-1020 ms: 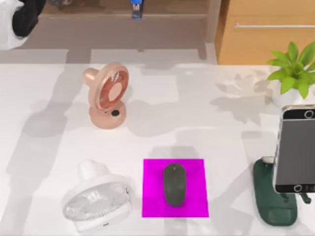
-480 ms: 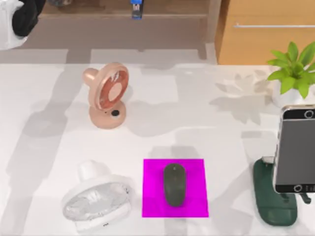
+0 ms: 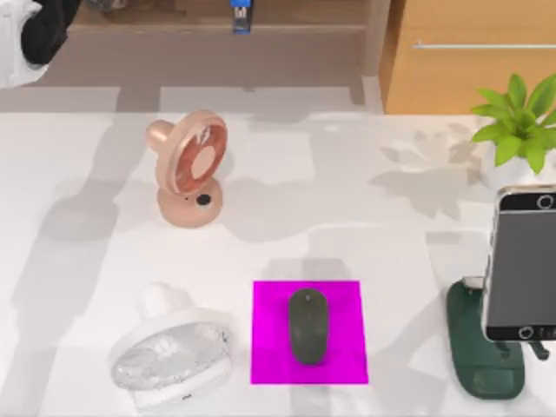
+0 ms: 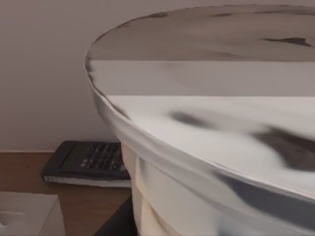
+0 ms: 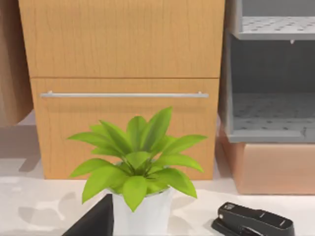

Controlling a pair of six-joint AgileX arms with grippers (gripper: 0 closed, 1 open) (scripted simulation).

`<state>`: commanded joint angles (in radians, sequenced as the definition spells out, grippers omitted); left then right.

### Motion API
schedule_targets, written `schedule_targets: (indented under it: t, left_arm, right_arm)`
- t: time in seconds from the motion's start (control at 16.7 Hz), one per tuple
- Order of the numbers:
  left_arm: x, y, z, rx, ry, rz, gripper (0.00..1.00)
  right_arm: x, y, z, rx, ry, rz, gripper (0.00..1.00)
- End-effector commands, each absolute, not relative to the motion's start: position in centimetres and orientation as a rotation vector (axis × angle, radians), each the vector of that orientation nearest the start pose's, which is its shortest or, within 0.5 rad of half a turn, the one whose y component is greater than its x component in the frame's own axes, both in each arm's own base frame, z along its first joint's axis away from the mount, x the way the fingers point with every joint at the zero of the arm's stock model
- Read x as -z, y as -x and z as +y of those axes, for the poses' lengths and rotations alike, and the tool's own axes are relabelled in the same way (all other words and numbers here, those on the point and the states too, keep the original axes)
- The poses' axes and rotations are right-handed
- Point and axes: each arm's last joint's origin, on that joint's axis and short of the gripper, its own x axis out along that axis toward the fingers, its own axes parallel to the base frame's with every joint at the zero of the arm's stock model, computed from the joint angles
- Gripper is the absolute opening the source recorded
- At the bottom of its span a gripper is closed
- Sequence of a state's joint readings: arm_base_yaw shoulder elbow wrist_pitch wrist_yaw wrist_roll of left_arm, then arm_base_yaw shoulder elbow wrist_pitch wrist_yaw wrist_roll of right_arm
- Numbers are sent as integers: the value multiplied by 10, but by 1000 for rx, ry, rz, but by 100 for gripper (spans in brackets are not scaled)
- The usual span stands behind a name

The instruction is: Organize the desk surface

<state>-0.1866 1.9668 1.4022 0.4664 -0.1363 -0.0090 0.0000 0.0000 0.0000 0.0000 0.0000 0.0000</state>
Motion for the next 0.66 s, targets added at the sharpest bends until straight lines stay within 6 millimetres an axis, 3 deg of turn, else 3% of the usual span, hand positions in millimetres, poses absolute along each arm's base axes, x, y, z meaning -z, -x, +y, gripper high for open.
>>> schedule_targets:
  t: [0.3, 0.66]
  left_arm:
    - [-253, -458, -77, 28, 7, 99, 98]
    - [-253, -458, -77, 28, 7, 99, 100]
  right_arm:
    - [-160, -106, -1, 0, 0, 0, 100]
    - [-160, -106, -1, 0, 0, 0, 100]
